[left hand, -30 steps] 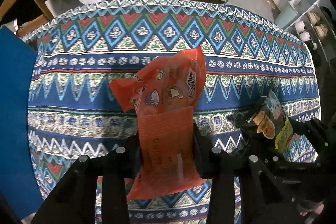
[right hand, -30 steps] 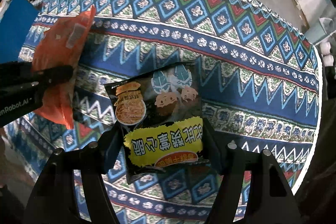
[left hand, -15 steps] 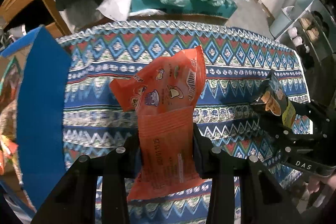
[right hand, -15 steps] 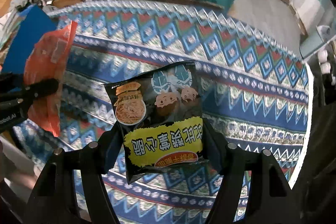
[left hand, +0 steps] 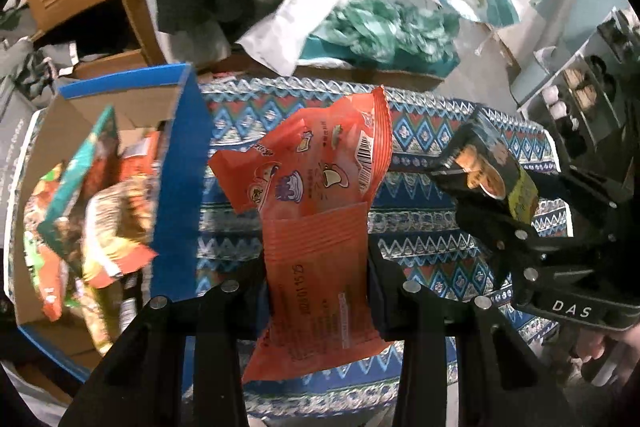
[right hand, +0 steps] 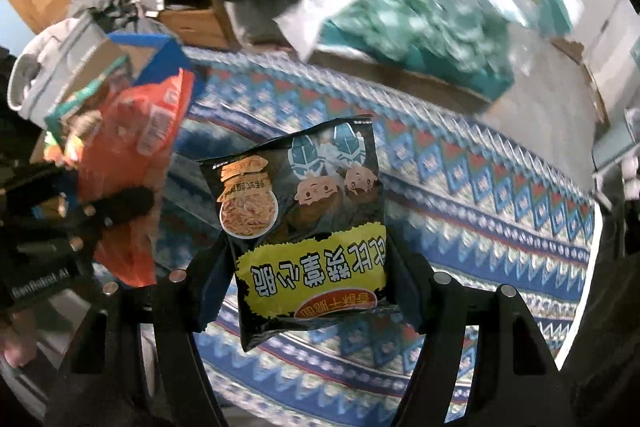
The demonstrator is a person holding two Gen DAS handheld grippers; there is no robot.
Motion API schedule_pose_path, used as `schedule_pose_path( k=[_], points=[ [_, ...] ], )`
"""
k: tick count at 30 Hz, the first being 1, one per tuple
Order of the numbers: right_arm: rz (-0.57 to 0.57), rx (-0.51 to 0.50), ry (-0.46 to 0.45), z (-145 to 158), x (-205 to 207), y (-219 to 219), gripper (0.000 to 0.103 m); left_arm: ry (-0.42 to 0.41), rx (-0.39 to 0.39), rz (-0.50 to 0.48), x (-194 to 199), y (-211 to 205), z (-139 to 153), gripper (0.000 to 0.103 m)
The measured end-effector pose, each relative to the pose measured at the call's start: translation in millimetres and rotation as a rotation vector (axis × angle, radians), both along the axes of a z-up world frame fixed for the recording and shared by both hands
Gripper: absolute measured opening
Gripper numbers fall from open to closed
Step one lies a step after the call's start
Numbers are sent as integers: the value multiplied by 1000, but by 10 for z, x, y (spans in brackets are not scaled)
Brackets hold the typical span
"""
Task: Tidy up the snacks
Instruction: 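Lift the red and black bags and carry them over the box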
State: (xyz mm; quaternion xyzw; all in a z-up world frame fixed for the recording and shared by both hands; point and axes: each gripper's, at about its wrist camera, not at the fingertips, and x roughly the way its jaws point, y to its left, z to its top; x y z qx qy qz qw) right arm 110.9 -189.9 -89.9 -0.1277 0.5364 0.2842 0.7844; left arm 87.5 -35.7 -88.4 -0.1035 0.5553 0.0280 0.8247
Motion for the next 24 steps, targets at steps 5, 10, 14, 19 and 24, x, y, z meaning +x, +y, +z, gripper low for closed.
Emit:
schedule_pose_path(
  k=[5,10,14,19,24],
  points=[
    [57,20,-30,200,-49,394,70,-20,-11,48,-112,341,145,40],
    [109,30,-45,300,-68,800,70,-38,-15,104,-252,743,264,40],
    [156,42,-43,375,-103,1185,70,-49,-9,149,-368,1060,338,40],
    [195,45,-33,371,-117,1590,70,-61,-11,222,-470,1483,376,40],
    [224,57,-6,329,-112,1976,70,-73,-8,283,-537,1830,358,40]
  ],
)
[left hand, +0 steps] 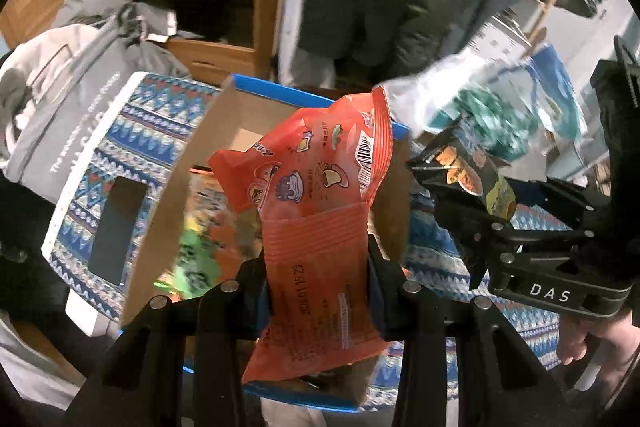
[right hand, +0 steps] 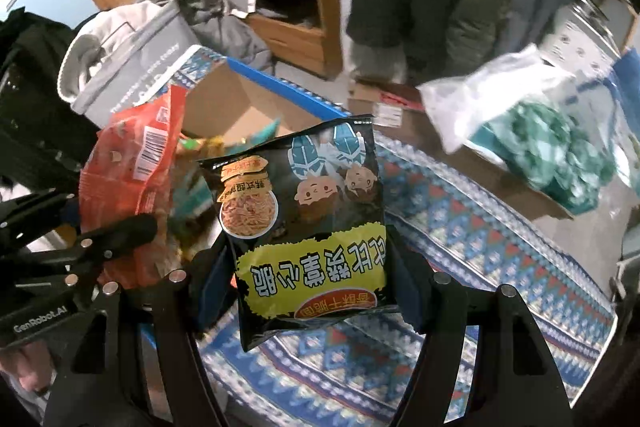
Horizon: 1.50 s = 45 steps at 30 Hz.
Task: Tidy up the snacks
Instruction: 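Lift the red and black bags and carry them over the box, then open both tools to drop the red and black bags into the box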
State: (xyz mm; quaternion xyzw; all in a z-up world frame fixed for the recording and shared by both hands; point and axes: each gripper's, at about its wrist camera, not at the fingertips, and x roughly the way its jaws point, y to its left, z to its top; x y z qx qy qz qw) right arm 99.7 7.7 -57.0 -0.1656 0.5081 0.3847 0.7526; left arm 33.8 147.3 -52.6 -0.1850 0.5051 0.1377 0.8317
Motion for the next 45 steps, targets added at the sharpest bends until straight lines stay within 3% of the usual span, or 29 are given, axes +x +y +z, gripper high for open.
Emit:
schedule_pose_path(
  k=[12,15,19,24,31,35,39,45],
  points=[
    [33,-36,24,-318,77,563,71,48,-36,84,-4,479,-386,40],
    [42,-26,37,-370,89,630,71,65,-90,109,18,562,-497,41],
    [55,-24,28,-394,89,718,71,84,-86,140,25,609,-536,46],
    [59,-13,16,-354,79,742,72,60,-45,159,-24,629,-448,63],
    [37,37,4,-222,89,669,79,26,-92,188,-134,679,-317,64],
    [26,58,4,-130,63,609,79,-4,-64,167,-186,598,-176,65],
    [13,51,4,-39,-12,522,79,-42,1,128,-256,462,10,73],
    [-25,22,-53,157,-187,361,80,-89,18,87,-367,334,229,77]
  ],
)
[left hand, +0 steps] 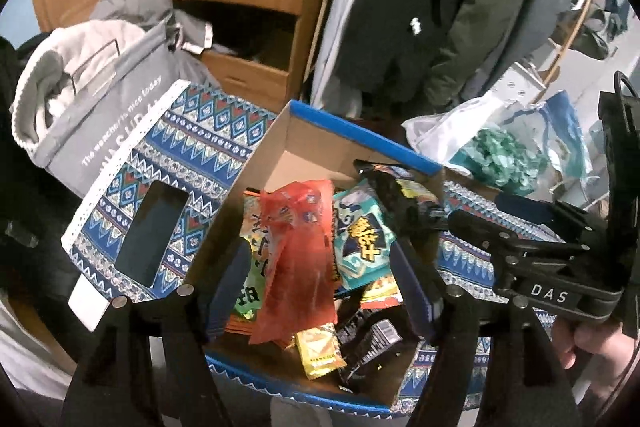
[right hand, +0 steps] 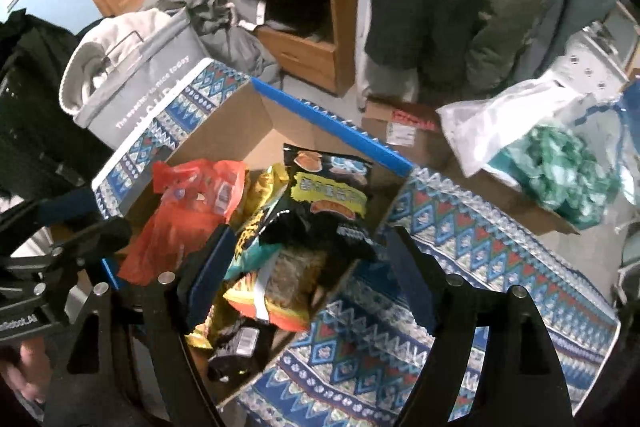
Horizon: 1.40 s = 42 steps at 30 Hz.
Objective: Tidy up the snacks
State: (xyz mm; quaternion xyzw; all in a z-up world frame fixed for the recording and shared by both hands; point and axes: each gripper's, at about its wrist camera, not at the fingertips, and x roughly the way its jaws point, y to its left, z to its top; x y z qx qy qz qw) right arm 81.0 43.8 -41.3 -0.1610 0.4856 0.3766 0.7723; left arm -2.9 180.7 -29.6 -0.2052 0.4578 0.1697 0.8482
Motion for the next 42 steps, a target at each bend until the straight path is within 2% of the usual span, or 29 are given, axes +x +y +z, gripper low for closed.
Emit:
schedule_pose_path(
  k=[4,10,13,19,24,30,36,42],
  points=[
    [-20,8,-7,159,-76,-125,83,-19,34,-10,-72,-62,131,79],
    [-33,30,-36,366,-196,-274,83,-58,13,-41,-151,-184,300,80],
    [-25,41,-48,440,-266,-329,84,-66,36,-47,-158,-245,345,80],
    [-37,48,-55,487,-342,-484,84,-64,17,-57,-194,-343,404,80],
    [-52,50,-79,499,-393,-637,84,-72,55,-48,-239,-417,445,86],
    [-63,76,-56,515,-401,-791,84,-66,25,-69,-252,-532,476,86],
    [-74,104,-32,541,-398,-852,84,-48,78,-132,-233,-777,516,86],
    [-74,114,-20,531,-395,-883,84,-33,102,-124,-245,-833,526,86]
  ],
)
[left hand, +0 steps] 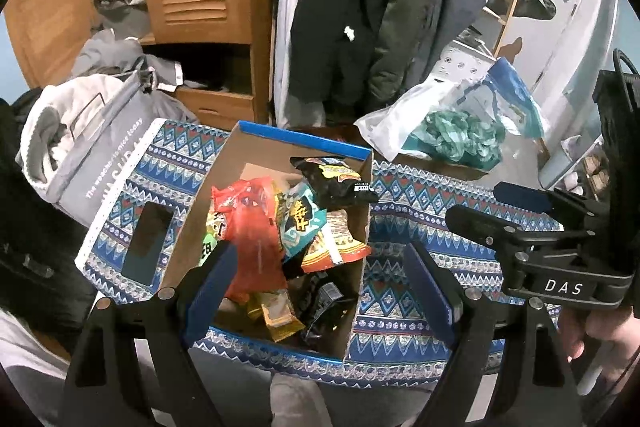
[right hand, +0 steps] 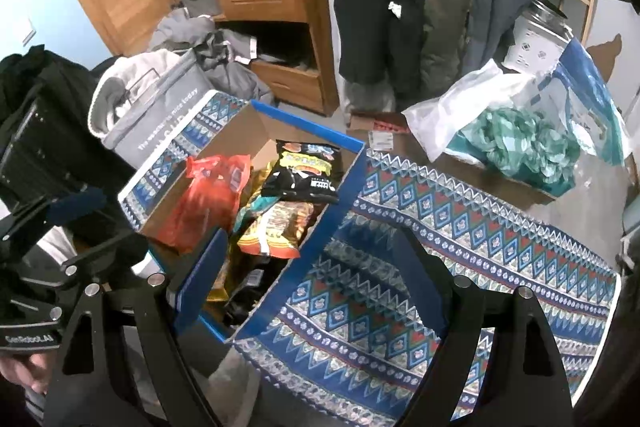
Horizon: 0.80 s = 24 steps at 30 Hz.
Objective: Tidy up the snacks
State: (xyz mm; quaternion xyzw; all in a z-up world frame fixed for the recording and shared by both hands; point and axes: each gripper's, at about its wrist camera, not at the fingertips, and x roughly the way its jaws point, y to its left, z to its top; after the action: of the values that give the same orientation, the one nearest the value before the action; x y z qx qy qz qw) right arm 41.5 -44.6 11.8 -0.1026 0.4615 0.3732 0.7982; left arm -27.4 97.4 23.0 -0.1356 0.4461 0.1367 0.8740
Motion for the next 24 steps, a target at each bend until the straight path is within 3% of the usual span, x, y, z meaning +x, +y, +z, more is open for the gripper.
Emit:
schedule_pose_path(
  k=[24],
  points=[
    [-8,3,0,-8,-23,-40,84,-17,35,49,-22,31,77,86]
  ],
)
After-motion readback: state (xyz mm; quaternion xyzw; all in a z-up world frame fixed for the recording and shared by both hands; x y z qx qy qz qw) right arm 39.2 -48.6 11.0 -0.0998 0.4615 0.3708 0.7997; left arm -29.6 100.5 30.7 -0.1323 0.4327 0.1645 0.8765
